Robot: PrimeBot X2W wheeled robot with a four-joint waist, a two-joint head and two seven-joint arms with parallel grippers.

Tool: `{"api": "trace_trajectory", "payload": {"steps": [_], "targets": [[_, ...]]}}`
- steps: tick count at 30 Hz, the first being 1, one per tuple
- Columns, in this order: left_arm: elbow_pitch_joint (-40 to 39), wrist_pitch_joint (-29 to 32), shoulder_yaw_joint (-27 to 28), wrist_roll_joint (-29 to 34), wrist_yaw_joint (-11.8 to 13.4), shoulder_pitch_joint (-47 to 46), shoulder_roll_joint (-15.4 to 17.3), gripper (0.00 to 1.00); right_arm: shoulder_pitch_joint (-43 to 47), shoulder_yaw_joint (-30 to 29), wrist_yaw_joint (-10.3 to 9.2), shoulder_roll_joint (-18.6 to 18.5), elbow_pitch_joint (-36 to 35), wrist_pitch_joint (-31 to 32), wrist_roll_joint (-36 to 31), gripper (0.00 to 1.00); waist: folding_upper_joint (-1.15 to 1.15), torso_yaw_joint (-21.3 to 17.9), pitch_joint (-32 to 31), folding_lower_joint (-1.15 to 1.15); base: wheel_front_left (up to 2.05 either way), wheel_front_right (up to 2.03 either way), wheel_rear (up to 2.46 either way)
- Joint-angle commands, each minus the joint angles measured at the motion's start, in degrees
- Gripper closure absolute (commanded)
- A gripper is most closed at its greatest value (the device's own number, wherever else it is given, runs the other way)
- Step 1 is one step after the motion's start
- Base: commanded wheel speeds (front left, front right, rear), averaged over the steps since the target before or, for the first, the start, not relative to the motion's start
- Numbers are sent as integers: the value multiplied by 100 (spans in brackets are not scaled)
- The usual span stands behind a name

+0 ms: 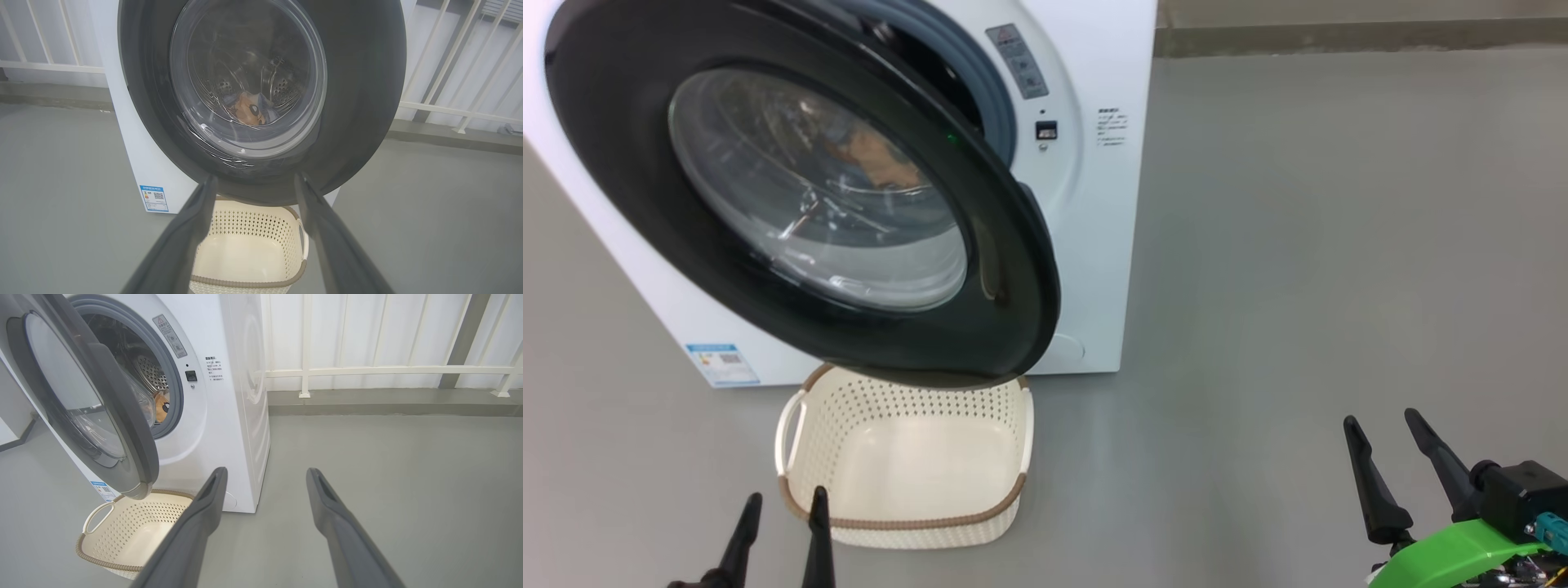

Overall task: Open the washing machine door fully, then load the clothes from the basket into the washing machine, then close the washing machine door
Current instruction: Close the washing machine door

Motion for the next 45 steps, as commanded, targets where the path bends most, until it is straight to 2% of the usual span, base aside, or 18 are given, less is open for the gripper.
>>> {"api": "trace_trajectory", "payload": {"steps": [1,3,4,16,24,30,45], "targets": [[-138,-20,163,66,-16,-271,104,0,-169,106,25,-89,-190,-12,2,58,0,99,100,0,0,0,0],[-146,-7,104,94,-35,-345,83,0,-256,118,25,-117,-219,-8,20,98,0,201,198,0,0,0,0],[-150,-3,65,112,-54,-390,71,0,-308,132,25,-133,-233,-4,26,100,0,257,250,0,0,0,0],[23,-29,-221,237,-318,-1000,-142,0,-1304,854,25,-389,-114,-10,164,100,0,1063,830,0,0,0,0],[224,-65,-311,284,-509,-1306,-356,0,-1940,1461,25,-504,324,-56,330,100,0,1612,1032,0,0,0,0],[418,-81,-363,330,-675,-1579,-632,0,-2366,1897,25,-568,897,-148,493,100,0,2039,1131,0,0,0,0],[674,-87,-216,556,-1000,-1646,-954,0,-3926,2539,25,-498,2128,-727,814,100,0,2315,1237,0,0,0,0]]}}
